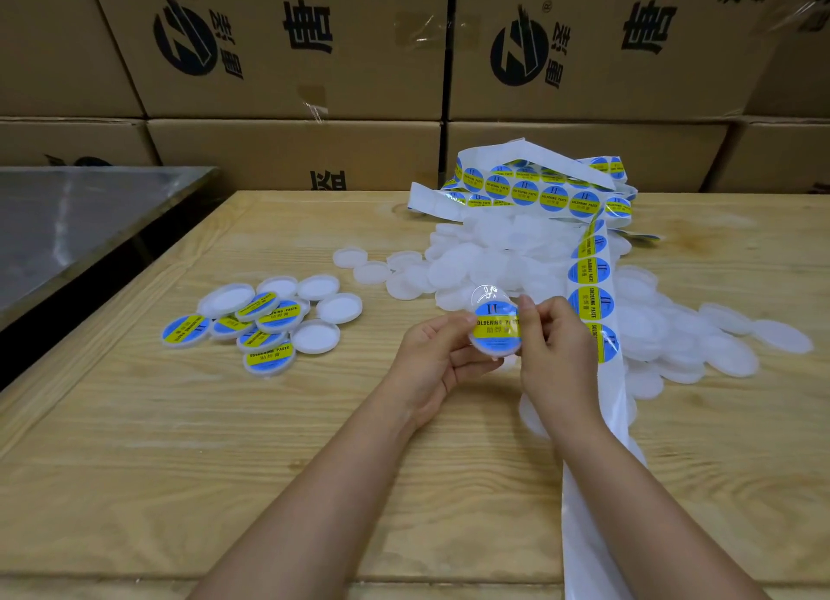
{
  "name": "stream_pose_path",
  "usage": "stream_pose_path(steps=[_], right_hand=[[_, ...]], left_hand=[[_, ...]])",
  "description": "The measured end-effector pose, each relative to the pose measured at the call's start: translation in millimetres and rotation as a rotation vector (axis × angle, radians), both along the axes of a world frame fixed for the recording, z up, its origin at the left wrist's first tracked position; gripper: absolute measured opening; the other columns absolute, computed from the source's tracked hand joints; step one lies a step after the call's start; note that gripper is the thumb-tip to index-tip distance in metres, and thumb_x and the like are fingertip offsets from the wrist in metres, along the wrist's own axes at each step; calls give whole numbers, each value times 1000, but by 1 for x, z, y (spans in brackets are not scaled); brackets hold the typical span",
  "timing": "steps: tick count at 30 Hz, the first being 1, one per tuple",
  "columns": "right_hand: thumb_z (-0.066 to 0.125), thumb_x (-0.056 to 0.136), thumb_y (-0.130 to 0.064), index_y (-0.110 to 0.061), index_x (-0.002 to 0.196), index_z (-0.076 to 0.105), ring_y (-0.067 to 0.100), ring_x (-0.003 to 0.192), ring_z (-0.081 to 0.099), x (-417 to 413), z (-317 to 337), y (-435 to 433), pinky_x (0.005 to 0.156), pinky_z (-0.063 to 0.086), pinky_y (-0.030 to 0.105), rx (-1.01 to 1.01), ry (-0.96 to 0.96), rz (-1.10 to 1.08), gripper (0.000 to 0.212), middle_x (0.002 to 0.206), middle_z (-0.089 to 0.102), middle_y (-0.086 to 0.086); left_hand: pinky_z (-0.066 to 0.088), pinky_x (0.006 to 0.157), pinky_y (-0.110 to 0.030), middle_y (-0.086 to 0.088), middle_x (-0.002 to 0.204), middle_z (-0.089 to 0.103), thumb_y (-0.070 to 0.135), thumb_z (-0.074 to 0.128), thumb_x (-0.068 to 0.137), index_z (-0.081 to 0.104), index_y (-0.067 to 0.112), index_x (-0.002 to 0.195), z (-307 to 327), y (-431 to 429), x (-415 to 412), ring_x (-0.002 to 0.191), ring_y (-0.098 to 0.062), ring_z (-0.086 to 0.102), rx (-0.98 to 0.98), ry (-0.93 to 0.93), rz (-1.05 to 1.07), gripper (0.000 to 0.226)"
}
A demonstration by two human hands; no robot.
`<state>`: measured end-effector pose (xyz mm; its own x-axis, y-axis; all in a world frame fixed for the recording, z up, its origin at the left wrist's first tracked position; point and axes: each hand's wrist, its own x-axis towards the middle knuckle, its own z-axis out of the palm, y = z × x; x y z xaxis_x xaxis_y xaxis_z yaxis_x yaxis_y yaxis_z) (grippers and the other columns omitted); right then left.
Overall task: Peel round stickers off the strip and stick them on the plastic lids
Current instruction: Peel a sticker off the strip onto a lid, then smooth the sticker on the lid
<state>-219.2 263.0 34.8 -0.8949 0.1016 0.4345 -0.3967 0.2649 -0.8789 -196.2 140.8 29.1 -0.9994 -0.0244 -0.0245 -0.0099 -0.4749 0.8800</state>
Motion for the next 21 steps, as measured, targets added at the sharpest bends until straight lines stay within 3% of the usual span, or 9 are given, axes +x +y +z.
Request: stream_pose_path(steps=[4,7,10,14,18,21], right_hand=[[53,94,-26,-17,78,55,8,60,52,1,2,4,57,36,23,167,50,11,19,66,59,-6],[56,92,-20,-12,98,63,14,71,47,-3,9,13,68,31,23,242,163,-133,13,80,58,0],[60,90,-19,-2,116,59,34,93,49,-12,13,28,82,30,34,398,224,-352,31,100,58,19],[60,88,-23,-5,133,47,42,111,40,-18,9,42,88,29,43,524,8,-478,50,125,45,25],[55,91,-22,-8,138,39,42,120,35,-22,7,50,95,29,44,515,-152,-403,52,133,40,24],[51,93,-22,-9,136,42,41,117,40,-25,8,53,96,28,40,432,-188,-352,46,126,49,25]], left_hand=[[57,58,-29,-11,79,72,13,53,93,70,7,85,3,-5,-1,70,-20,71,9,-51,112,20],[56,56,-27,-6,74,69,13,56,92,67,11,82,7,-18,-7,65,-17,68,-60,-58,366,15],[52,69,-31,0,75,66,17,57,92,66,19,82,6,-46,-8,71,-15,60,-490,86,705,14],[43,80,-33,-4,101,71,22,55,94,70,16,110,-4,-92,1,94,-23,61,-1230,88,990,23],[44,76,-46,-22,82,69,1,59,84,72,0,94,-14,-111,2,78,-40,62,-1656,85,979,17],[24,102,-39,-19,90,68,8,52,85,63,8,115,-18,-113,0,94,-34,60,-1816,-152,879,32]])
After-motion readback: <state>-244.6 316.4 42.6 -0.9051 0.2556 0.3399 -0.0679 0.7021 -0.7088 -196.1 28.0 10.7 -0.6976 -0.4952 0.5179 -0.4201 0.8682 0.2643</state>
